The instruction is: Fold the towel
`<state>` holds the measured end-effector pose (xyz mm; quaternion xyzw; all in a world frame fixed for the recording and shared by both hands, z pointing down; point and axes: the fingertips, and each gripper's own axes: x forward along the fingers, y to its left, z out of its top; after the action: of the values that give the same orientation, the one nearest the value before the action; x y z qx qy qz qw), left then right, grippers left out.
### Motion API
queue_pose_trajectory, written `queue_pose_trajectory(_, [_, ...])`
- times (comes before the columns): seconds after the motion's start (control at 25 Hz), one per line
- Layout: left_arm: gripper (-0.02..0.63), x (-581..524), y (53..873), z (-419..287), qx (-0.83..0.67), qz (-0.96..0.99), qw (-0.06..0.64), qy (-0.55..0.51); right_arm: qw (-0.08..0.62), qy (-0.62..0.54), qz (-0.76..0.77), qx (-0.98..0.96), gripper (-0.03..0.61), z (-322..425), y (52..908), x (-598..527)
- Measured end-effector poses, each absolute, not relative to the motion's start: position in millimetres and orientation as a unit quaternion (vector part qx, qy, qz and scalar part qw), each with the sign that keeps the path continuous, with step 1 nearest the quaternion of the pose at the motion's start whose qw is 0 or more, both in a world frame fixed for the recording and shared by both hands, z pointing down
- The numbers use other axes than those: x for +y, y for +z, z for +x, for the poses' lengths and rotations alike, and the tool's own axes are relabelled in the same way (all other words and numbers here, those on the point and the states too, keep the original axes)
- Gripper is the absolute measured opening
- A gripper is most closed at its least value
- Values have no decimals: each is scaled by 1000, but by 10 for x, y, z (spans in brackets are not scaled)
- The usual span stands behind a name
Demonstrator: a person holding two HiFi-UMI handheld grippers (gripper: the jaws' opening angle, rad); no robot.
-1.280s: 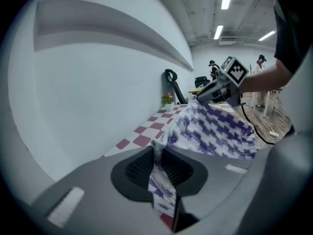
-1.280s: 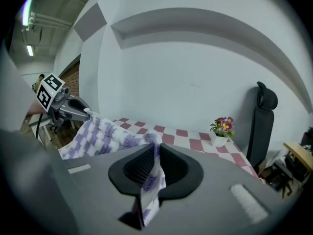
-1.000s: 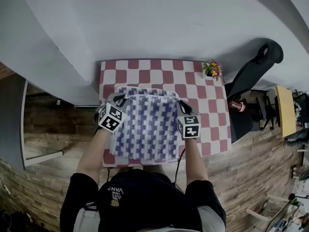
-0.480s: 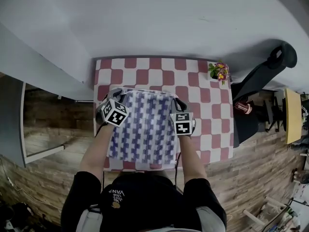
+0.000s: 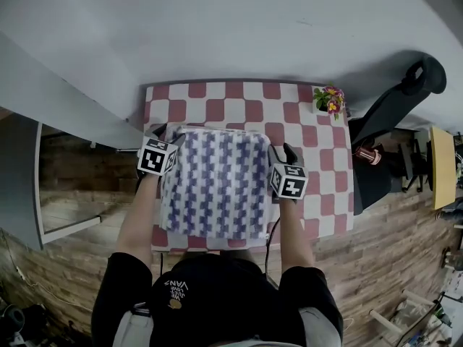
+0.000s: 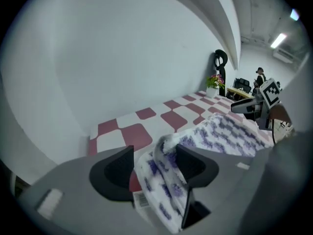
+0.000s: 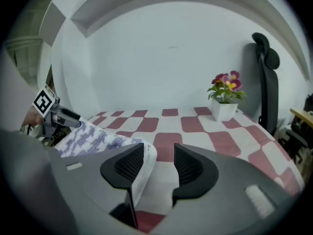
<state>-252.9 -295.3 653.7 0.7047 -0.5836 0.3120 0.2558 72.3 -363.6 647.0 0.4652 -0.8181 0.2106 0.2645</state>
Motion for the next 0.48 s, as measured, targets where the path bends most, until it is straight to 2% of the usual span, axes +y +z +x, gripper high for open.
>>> queue_pose_trajectory(0.24, [250, -2682, 6477, -2596, -570, 718, 239, 319, 242, 243, 489, -802, 184, 1162, 6285, -3139])
queue_pose_trajectory(0.48, [250, -2145, 6252, -2515, -572, 741, 238, 261, 231, 296, 474, -797, 186, 1224, 6353, -2305])
